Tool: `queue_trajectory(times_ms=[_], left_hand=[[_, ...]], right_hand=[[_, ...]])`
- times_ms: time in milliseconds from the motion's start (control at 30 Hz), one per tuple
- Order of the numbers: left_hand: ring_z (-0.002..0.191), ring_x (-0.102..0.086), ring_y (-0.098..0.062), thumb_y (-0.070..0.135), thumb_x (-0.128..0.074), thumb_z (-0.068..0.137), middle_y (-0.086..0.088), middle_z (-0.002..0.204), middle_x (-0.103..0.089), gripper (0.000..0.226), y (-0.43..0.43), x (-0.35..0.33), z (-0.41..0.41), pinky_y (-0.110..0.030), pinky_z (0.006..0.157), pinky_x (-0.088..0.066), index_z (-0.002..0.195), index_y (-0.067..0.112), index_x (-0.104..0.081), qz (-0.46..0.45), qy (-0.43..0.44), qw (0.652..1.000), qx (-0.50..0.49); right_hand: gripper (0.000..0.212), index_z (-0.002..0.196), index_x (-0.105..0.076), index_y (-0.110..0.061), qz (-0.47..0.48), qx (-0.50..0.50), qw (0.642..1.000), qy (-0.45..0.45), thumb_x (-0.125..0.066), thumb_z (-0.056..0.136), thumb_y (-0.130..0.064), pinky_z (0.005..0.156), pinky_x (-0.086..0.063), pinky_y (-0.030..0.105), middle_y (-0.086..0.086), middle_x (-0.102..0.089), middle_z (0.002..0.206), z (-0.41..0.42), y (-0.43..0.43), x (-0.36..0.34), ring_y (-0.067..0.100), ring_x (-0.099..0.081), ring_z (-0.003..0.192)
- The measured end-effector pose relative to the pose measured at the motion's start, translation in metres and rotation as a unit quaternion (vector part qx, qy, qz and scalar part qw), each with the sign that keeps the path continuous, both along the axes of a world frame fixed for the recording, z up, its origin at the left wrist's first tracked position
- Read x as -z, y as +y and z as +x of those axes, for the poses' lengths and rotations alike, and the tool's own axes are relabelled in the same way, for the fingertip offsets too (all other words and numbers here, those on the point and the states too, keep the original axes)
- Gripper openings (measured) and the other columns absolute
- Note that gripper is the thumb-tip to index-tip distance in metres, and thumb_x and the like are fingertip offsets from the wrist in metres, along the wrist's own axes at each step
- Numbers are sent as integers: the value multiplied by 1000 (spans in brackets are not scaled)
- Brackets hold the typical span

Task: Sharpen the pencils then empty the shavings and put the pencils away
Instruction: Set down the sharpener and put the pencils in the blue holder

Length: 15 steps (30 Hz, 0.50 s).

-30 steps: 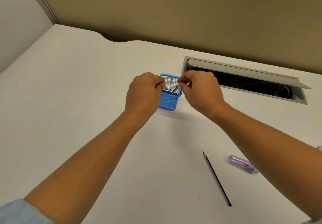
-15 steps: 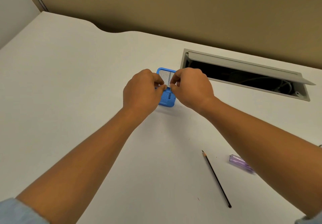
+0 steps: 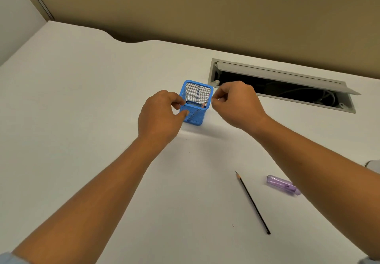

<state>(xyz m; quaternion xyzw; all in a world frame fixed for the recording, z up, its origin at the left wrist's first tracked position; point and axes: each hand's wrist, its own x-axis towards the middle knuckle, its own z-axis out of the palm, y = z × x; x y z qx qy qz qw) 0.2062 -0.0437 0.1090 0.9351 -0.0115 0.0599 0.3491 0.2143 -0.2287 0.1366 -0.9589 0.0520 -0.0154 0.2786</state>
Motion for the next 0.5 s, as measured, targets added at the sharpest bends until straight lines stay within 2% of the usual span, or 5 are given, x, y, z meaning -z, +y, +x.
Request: queue_trajectory(times_ms=[133, 233, 367, 433, 500], left_hand=[[59, -50, -3, 33, -77, 79, 11, 84, -64, 14, -3, 5, -30, -24, 61, -41, 90, 27, -71, -34, 7, 999, 5], [59, -49, -7, 36, -75, 79, 10, 83, -65, 13, -10, 25, -64, -26, 63, -45, 88, 27, -70, -48, 45, 998, 15], [68, -56, -9, 41, -72, 82, 11, 81, -63, 15, -14, 59, -115, -26, 64, -47, 87, 27, -67, -9, 100, 994, 49], [69, -58, -10, 42, -69, 84, 10, 77, -60, 18, -11, 73, -136, -27, 62, -49, 80, 26, -62, 13, 107, 993, 58], [62, -56, -12, 42, -65, 87, 8, 69, -55, 28, -8, 85, -149, -29, 55, -47, 70, 24, -52, 55, 78, 994, 60]], right_hand=[[12, 81, -74, -16, 25, 41, 998, 29, -62, 83, -15, 67, -52, 28, -2, -72, 79, -44, -30, 7, 15, -64, 73], [12, 75, -72, -20, 27, 63, 994, 80, -62, 81, -16, 62, -46, 22, -8, -71, 73, -91, -46, 25, 11, -64, 69], [4, 81, -69, -24, -9, 81, 984, 159, -67, 82, -28, 56, -36, 19, -10, -69, 76, -138, -52, 44, 12, -62, 71], [11, 88, -66, -26, -54, 90, 976, 192, -66, 85, -36, 51, -26, 19, -11, -68, 82, -153, -51, 50, 12, -57, 72], [17, 93, -66, -24, -68, 84, 976, 189, -66, 86, -39, 53, -32, 21, -9, -67, 84, -160, -49, 59, 13, -58, 74]])
